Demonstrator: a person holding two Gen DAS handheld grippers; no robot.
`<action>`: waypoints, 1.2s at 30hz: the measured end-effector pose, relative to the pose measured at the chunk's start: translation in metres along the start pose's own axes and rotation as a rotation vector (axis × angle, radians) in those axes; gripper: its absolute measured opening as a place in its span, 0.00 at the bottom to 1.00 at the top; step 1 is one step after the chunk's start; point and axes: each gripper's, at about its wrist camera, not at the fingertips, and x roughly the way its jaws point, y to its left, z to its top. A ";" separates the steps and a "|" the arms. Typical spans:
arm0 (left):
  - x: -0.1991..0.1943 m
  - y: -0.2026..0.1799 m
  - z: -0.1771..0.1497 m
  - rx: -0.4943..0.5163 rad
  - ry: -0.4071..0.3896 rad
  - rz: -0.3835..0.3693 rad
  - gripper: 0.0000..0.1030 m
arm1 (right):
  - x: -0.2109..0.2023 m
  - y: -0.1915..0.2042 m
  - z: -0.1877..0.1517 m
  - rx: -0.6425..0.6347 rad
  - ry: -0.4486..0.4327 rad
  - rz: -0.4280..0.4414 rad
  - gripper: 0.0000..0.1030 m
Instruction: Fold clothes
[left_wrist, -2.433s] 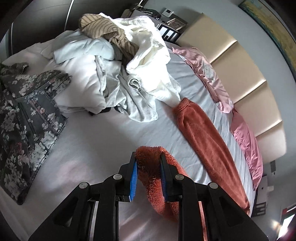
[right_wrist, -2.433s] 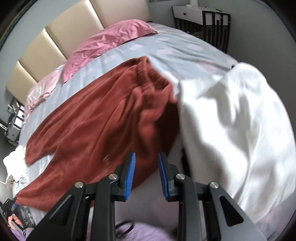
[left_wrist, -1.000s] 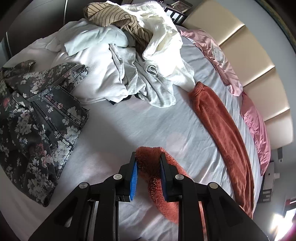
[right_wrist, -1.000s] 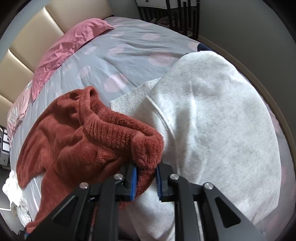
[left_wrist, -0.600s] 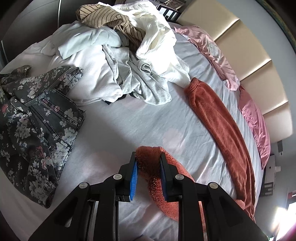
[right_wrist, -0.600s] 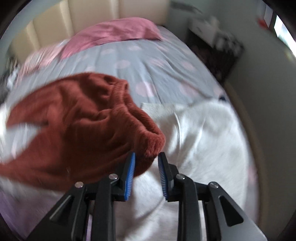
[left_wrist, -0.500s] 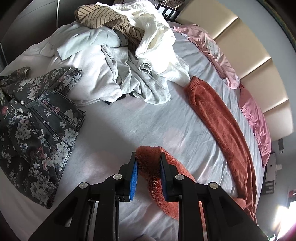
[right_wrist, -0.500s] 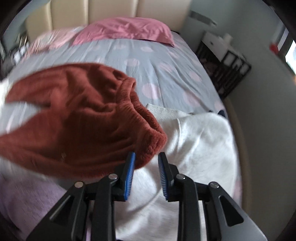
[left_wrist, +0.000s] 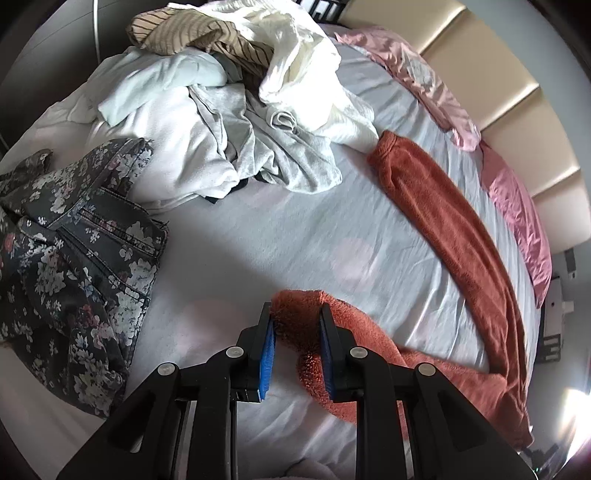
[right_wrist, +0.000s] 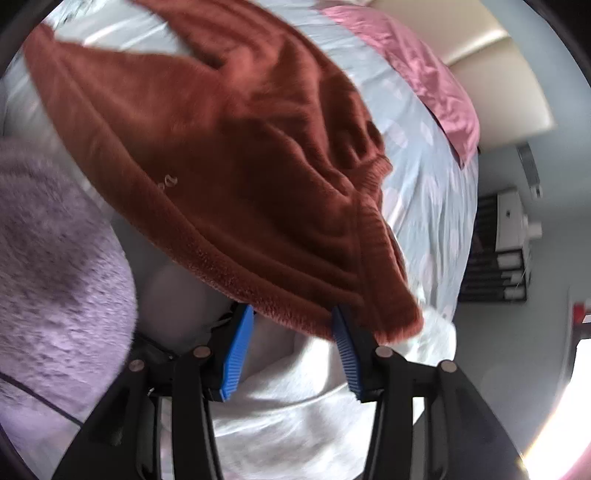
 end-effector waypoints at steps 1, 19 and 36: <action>0.002 -0.001 0.001 0.010 0.012 0.004 0.22 | 0.002 0.005 0.003 -0.045 0.011 -0.009 0.42; 0.013 -0.011 -0.002 0.463 0.221 0.088 0.45 | 0.026 -0.006 0.011 0.022 0.054 -0.032 0.13; 0.026 -0.111 -0.120 1.418 0.481 0.092 0.58 | 0.031 -0.003 0.016 0.046 0.086 -0.036 0.13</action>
